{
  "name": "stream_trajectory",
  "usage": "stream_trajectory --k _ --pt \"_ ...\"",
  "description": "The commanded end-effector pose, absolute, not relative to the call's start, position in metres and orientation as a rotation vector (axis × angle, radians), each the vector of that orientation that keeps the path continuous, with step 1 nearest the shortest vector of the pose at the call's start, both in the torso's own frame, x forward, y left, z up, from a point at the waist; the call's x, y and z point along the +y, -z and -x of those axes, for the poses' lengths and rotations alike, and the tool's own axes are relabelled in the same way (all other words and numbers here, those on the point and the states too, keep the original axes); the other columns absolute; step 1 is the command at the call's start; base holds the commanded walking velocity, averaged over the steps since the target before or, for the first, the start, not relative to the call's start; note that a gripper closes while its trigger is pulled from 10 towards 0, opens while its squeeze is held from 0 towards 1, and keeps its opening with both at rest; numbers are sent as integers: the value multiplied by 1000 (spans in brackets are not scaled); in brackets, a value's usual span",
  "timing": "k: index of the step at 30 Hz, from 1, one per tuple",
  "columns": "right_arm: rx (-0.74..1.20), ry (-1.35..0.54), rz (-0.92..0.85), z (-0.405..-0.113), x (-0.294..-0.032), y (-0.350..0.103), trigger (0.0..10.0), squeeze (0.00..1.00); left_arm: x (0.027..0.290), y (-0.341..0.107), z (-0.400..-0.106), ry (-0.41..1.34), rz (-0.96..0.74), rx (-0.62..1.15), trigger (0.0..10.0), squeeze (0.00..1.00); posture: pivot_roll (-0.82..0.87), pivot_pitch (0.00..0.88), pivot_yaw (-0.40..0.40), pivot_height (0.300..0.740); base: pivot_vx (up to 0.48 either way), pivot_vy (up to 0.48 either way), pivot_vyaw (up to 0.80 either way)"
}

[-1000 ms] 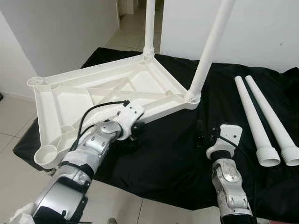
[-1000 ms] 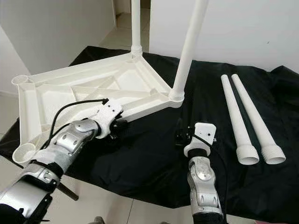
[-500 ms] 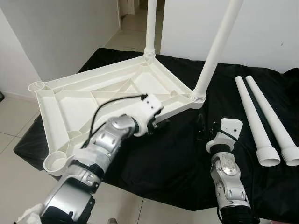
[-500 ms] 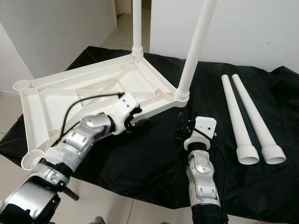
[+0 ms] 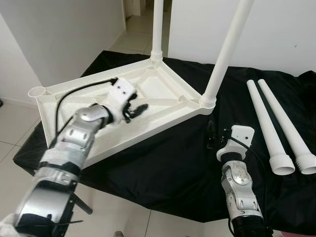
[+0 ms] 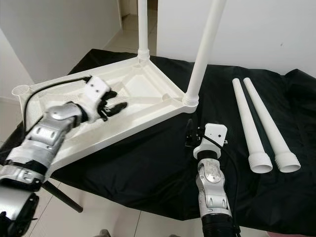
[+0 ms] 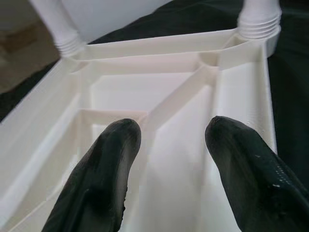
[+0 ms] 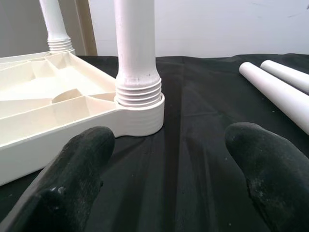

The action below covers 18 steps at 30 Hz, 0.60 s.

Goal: Building children table

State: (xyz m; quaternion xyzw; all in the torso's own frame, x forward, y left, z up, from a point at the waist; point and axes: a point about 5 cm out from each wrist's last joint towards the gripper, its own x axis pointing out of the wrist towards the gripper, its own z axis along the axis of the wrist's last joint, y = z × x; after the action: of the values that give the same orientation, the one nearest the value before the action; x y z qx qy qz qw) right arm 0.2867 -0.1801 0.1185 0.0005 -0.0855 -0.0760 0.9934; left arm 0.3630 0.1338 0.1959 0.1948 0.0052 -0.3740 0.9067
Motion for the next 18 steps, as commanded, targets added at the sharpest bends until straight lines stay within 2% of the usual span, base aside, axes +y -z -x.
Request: stream_trajectory --k 1,4,7,9,14,15,18 --pt "-172 161 7 -287 -182 -117 10000 0 141 -192 -366 651 -414 5 10000 0 -29 0 6 740 0 0 0" --pt "-171 162 8 -287 -183 -117 10000 0 148 -190 -365 635 -424 22 10000 0 -29 0 4 740 0 0 0" --pt "-172 163 12 -287 -184 -118 10000 0 167 -181 -362 605 -472 84 10000 0 -32 0 -2 740 0 0 0" --pt "-172 163 12 -287 -184 -118 10000 0 167 -181 -362 605 -472 84 10000 0 -32 0 -2 740 0 0 0" --pt "-175 161 20 -286 -186 -118 10000 0 199 -155 -355 545 -599 240 10000 0 -34 0 -11 740 0 0 0" --pt "-174 160 22 -286 -186 -118 10000 0 206 -146 -351 550 -684 279 10000 0 -34 0 -11 740 0 0 0" --pt "-172 155 25 -285 -186 -118 10000 0 211 -132 -341 586 -706 340 10000 0 -30 0 -12 740 0 0 0"
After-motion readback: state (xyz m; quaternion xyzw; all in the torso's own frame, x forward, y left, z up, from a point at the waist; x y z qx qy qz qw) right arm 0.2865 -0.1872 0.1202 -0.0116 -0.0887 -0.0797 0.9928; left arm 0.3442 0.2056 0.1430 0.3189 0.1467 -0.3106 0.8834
